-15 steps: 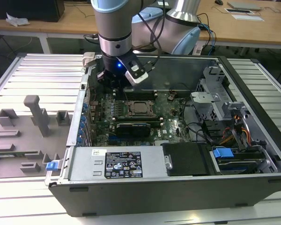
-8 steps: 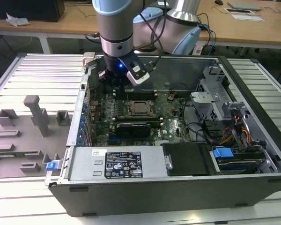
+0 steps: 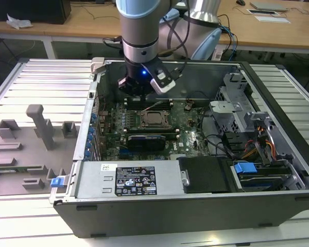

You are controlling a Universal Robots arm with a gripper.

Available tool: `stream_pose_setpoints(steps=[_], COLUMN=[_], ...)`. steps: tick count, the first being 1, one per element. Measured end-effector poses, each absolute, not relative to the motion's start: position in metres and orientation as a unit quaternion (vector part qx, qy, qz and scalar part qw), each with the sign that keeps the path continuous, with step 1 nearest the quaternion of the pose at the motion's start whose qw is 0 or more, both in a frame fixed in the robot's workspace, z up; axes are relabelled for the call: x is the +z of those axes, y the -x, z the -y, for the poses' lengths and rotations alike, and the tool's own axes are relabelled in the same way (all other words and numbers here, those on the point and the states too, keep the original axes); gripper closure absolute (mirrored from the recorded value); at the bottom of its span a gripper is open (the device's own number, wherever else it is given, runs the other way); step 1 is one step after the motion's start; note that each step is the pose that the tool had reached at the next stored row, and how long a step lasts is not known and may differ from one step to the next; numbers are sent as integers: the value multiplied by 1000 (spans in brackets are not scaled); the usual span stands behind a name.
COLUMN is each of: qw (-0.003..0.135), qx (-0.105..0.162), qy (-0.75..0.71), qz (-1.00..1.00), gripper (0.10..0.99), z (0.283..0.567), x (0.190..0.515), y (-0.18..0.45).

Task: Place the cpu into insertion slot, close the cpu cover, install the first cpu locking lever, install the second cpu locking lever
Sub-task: 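Install the first cpu locking lever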

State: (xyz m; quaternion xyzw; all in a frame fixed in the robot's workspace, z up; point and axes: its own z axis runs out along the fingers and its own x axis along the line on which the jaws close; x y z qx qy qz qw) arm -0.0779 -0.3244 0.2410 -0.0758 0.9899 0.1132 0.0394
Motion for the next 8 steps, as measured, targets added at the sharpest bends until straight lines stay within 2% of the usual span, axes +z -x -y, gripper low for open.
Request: stream_pose_setpoints(steps=[8], qw=[39], qx=[113], qy=[76], qz=[-990], gripper=[980], z=[325], x=[240], y=[49])
